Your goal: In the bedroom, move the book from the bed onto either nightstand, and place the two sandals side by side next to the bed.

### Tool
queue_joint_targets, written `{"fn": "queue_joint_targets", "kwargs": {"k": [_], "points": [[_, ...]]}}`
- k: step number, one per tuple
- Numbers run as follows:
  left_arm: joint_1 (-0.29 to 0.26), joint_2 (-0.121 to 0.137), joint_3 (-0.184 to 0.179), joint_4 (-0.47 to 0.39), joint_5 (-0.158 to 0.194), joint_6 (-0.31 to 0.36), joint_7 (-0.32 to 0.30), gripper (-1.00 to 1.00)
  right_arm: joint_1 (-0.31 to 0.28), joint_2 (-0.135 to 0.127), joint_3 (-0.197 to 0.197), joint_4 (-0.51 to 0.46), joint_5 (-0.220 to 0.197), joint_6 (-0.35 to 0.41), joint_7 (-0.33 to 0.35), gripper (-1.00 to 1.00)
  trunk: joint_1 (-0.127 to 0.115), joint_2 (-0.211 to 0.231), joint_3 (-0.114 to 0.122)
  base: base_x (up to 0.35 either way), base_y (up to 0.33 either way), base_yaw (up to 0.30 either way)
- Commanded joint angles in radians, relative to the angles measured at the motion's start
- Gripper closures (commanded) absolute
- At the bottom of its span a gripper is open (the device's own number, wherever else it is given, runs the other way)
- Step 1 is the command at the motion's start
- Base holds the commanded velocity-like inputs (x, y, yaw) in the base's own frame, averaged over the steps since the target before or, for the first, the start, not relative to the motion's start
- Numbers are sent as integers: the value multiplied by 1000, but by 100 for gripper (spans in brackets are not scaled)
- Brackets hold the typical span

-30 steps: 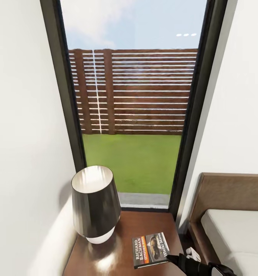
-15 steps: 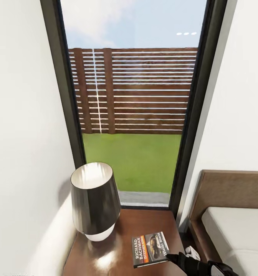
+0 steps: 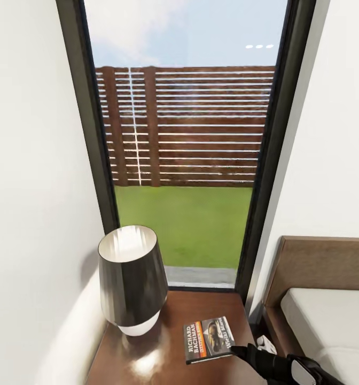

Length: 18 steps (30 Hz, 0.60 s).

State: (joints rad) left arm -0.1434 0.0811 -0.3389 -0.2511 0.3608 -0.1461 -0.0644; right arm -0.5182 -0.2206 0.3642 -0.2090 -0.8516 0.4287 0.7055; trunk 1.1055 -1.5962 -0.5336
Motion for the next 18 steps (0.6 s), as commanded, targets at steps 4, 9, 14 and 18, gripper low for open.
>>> {"fn": "queue_joint_targets", "kwargs": {"k": [4,9,14,18], "points": [[-1,1,-7,0,10,-4,-3,-100,-12,-1,4,0,-9,24,-2,100,15,-29,-14,0,0,0],[-1,1,-6,1,10,-4,-3,-100,-27,0,1,0,-10,32,-54,100,35,-64,-29,0,0,0],[-1,1,-6,1,10,-4,-3,-100,-33,1,-5,0,-10,34,-90,100,38,-71,-32,0,0,0],[-1,1,-7,1,10,-4,-3,-100,-35,1,-7,0,-10,35,-101,100,38,-71,-32,0,0,0]]}}
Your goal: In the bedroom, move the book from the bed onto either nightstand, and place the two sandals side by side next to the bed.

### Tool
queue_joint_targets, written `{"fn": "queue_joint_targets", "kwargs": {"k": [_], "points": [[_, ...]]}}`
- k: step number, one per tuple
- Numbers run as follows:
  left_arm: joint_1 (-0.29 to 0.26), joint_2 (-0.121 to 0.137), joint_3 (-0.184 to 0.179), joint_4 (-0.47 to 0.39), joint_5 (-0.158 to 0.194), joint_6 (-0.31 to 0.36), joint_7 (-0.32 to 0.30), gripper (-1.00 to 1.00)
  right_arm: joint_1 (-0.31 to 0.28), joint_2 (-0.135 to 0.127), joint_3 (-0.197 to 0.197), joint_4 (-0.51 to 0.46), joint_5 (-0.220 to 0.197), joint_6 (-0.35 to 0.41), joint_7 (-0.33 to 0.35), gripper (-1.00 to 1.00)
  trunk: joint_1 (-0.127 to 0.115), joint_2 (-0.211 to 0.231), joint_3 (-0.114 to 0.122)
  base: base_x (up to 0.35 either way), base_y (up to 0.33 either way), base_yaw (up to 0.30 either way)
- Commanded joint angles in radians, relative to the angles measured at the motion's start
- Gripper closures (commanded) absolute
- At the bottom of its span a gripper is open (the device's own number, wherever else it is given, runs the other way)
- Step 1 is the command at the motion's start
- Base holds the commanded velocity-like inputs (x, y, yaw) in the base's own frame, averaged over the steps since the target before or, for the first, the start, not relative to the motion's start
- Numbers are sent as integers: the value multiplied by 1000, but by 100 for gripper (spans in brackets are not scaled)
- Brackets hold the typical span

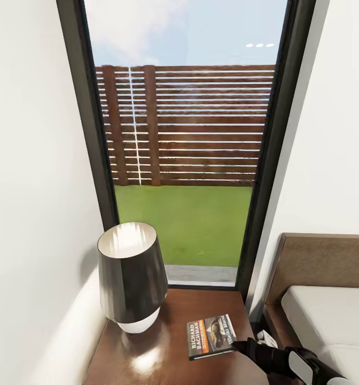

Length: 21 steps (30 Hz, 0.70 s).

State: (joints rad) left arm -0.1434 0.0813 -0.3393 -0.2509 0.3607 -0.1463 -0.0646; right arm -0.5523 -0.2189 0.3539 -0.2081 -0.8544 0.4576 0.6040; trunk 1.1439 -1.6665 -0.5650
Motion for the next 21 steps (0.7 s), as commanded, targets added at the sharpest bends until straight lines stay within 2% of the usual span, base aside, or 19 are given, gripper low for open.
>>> {"fn": "queue_joint_targets", "kwargs": {"k": [1,5,21], "points": [[-1,1,-6,1,10,-4,-3,-100,-1,-1,3,-1,-8,6,-1,100,0,-1,-1,0,0,0],[-1,0,-6,1,10,-4,-3,-100,-2,-1,1,-1,-8,7,-5,100,0,-1,-1,0,0,0],[-1,0,-6,1,10,-4,-3,-100,-3,-1,0,1,-7,7,-22,100,61,-113,-51,0,0,0]]}}
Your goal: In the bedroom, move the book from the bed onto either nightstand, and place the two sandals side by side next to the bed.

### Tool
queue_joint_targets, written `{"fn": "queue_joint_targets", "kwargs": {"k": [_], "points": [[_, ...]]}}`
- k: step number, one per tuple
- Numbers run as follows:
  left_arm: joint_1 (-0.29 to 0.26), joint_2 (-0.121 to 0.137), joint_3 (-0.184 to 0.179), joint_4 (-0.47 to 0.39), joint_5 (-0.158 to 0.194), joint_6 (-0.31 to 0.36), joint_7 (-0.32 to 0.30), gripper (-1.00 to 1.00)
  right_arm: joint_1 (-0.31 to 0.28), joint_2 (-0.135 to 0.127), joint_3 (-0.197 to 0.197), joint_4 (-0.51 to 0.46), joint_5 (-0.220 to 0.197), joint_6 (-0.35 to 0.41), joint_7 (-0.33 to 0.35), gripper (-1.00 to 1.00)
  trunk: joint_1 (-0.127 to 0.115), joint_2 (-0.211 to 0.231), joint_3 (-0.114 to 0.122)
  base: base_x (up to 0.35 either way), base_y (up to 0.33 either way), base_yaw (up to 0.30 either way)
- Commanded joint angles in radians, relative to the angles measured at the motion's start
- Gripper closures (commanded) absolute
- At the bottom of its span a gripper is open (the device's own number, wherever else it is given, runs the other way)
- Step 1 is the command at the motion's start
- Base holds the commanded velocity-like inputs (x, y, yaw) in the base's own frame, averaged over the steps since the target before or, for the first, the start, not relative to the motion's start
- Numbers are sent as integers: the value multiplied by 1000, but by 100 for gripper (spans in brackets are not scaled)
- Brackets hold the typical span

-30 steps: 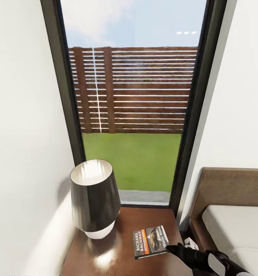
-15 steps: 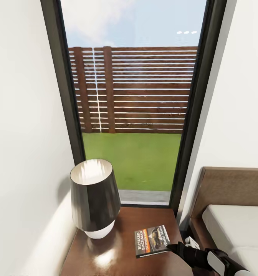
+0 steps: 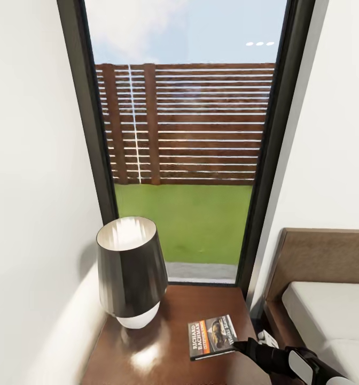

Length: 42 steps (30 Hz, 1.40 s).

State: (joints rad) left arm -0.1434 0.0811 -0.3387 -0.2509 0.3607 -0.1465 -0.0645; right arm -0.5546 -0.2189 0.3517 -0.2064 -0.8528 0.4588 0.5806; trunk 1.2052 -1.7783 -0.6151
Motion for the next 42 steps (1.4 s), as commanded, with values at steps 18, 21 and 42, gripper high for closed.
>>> {"fn": "queue_joint_targets", "kwargs": {"k": [18,21,42], "points": [[-1,1,-6,1,10,-4,-3,-100,-1,0,-2,2,-8,6,-9,100,54,-99,-45,0,0,0],[-1,1,-6,1,10,-4,-3,-100,-1,0,-3,2,-8,6,-10,100,65,-120,-54,0,0,0],[-1,1,-6,1,10,-4,-3,-100,-9,-5,-9,3,-8,6,-12,100,88,-162,-73,0,0,0]]}}
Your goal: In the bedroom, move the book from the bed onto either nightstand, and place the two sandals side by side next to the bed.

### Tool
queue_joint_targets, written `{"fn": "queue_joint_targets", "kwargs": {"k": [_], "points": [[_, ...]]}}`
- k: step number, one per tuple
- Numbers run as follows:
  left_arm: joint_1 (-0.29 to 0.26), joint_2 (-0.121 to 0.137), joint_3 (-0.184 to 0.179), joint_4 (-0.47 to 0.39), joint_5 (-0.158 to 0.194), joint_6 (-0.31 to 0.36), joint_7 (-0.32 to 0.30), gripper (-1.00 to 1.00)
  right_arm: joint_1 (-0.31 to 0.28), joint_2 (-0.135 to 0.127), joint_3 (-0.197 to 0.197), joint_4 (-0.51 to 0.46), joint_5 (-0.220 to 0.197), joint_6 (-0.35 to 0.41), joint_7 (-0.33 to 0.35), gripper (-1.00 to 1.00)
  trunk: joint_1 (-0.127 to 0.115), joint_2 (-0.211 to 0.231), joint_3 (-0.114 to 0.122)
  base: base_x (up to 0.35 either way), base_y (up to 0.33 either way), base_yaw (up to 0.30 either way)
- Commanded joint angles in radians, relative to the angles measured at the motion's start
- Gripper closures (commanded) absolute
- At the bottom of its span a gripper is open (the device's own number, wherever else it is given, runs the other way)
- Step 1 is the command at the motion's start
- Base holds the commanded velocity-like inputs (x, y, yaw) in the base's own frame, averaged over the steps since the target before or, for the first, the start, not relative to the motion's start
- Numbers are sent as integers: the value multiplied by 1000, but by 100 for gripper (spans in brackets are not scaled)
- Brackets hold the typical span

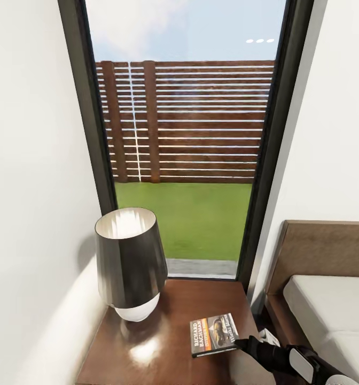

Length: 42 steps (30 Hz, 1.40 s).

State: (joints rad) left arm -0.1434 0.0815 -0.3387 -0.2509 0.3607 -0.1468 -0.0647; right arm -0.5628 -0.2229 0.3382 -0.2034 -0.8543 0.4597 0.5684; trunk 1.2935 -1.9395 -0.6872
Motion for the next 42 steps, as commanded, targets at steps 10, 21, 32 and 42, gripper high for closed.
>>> {"fn": "queue_joint_targets", "kwargs": {"k": [10,21,32,42], "points": [[-1,1,-6,1,10,-4,-3,-100,-7,0,4,-2,-7,5,-39,100,27,-49,-23,0,0,0],[-1,1,-6,1,10,-4,-3,-100,-11,1,3,-4,-8,5,-49,100,38,-70,-32,0,0,0],[-1,1,-6,1,10,-4,-3,-100,-24,-1,3,-2,-7,7,-51,100,57,-105,-48,0,0,0],[-1,1,-6,1,10,-4,-3,-100,-27,-1,2,-1,-6,7,-52,100,80,-147,-67,0,0,0]]}}
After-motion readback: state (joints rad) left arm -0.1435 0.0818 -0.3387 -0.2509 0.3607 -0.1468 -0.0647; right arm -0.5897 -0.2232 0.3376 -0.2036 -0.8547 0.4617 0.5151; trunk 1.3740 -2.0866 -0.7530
